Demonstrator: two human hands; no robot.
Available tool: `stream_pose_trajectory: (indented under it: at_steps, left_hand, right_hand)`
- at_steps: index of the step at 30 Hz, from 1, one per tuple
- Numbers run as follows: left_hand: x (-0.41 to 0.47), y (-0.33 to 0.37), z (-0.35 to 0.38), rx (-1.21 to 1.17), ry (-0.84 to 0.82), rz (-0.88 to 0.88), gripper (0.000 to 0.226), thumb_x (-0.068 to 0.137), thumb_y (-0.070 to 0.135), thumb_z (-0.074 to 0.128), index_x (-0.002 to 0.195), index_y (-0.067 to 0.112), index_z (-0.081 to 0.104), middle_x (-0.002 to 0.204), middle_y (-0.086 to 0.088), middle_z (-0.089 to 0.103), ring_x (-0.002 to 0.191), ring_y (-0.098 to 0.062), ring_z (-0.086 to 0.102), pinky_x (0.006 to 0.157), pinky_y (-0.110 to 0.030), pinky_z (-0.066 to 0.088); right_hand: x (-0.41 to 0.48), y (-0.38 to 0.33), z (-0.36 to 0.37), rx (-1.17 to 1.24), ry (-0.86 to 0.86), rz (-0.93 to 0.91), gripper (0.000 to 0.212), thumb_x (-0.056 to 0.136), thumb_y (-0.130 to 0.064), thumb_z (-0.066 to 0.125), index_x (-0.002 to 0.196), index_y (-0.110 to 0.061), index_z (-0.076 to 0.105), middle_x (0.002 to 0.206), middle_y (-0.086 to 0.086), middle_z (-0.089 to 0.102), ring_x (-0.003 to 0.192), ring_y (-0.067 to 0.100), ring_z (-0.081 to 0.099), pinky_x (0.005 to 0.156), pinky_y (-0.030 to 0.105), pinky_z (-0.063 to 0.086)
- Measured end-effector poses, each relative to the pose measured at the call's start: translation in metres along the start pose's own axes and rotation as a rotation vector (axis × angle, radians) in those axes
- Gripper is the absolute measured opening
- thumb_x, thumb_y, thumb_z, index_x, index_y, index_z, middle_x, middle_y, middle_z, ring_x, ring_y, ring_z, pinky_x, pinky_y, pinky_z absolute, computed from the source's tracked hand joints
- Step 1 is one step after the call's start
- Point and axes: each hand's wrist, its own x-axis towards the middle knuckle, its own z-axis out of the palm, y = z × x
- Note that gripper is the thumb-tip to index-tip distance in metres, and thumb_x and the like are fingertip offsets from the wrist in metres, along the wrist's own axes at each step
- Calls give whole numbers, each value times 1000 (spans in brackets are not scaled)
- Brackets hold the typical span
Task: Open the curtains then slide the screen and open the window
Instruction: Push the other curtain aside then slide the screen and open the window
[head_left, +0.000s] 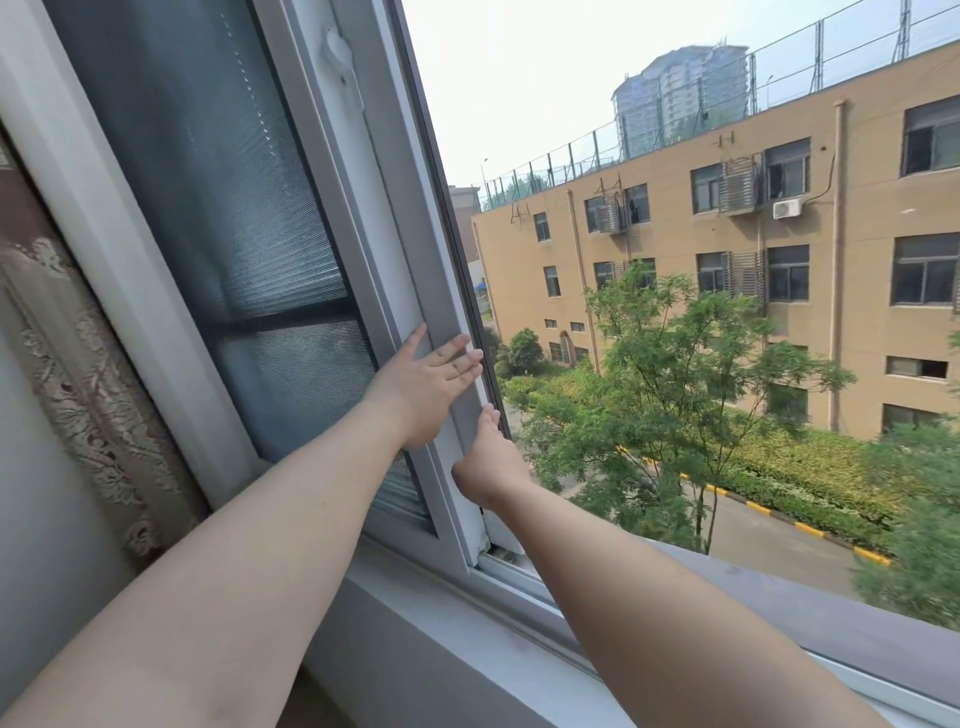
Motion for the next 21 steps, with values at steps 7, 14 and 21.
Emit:
stream_pose_trajectory:
  at_steps: [7, 14, 21]
  left_hand:
    - [2, -9, 11, 16, -11, -24, 66, 96, 16, 25, 155, 22, -6, 162, 4, -12, 147, -18, -20, 115, -61, -5]
    - [9, -9, 21, 57, -34, -60, 61, 98, 24, 18, 155, 19, -2, 163, 2, -8, 148, -21, -17, 114, -60, -12]
    - [13, -9, 31, 78, 13, -53, 60, 98, 26, 14, 155, 18, -2, 163, 2, -8, 148, -22, -17, 115, -57, -12]
  right_hand:
    - [14, -3, 11, 28, -23, -32, 87, 87, -4, 40, 154, -13, -14, 164, 0, -13, 149, 24, 17, 115, 40, 30]
    - [31, -6, 20, 47, -41, -42, 87, 88, -6, 42, 153, -14, -15, 164, 1, -13, 151, 20, 9, 117, 35, 21]
    - [38, -3, 34, 51, 0, -41, 92, 89, -14, 49, 152, -11, -17, 163, 4, -18, 151, 20, -5, 119, 34, 13]
